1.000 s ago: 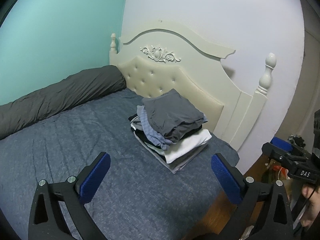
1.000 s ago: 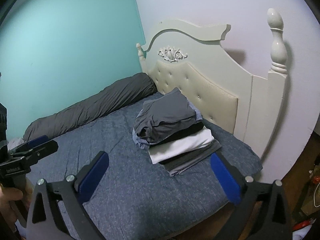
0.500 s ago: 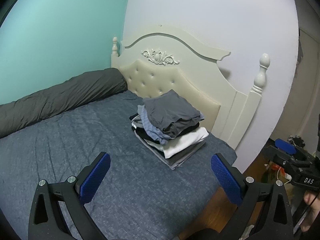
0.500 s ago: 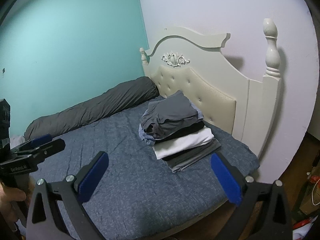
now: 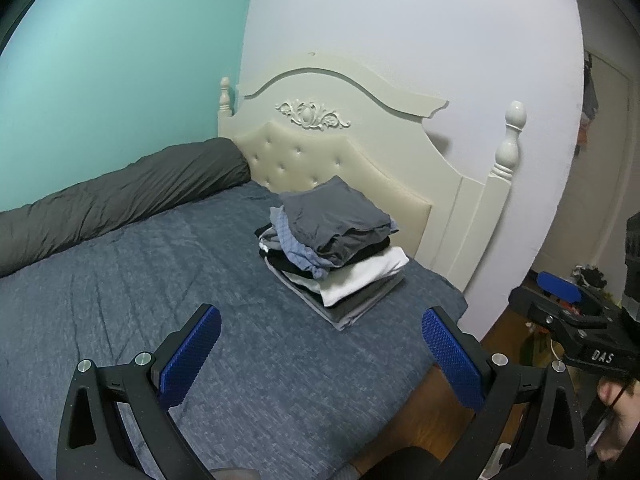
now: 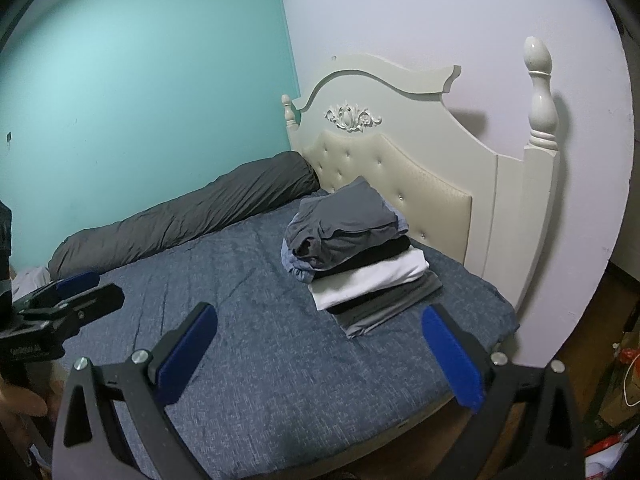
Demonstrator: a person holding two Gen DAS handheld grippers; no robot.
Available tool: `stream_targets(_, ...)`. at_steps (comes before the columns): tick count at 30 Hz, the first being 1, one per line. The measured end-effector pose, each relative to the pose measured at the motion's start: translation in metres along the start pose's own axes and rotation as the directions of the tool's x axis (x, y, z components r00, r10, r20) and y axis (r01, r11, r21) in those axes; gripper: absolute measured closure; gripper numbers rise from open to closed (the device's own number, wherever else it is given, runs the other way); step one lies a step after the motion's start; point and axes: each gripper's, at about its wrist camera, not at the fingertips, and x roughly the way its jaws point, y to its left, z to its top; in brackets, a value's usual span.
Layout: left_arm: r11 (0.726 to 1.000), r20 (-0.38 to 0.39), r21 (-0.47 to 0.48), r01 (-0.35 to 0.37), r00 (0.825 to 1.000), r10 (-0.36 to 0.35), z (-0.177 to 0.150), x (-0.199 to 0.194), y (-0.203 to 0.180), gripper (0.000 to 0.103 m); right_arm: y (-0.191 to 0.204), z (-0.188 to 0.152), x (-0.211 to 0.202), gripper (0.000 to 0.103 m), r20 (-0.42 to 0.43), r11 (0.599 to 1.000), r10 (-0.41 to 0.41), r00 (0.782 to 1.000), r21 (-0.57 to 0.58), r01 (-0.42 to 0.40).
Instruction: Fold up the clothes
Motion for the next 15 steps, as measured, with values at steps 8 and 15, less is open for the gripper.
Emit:
stream_targets(8, 1.000, 0.012, -0.004, 0.005, 1.000, -0.004, -0.0050, -0.0037, -0.0016, 0.000, -0.0009, -0.0038, -0.0007, 0.000, 0.003, 1.000, -0.016, 1.000, -0.011, 0.016)
stream_targets(15, 1.000, 0.023, -0.007, 0.004, 1.000, -0.004, -0.0046, -0.0073, -0.0015, 0.000, -0.0021, -0.0086, 0.0015, 0.000, -0.009, 1.000, -0.024, 1.000, -0.010, 0.024)
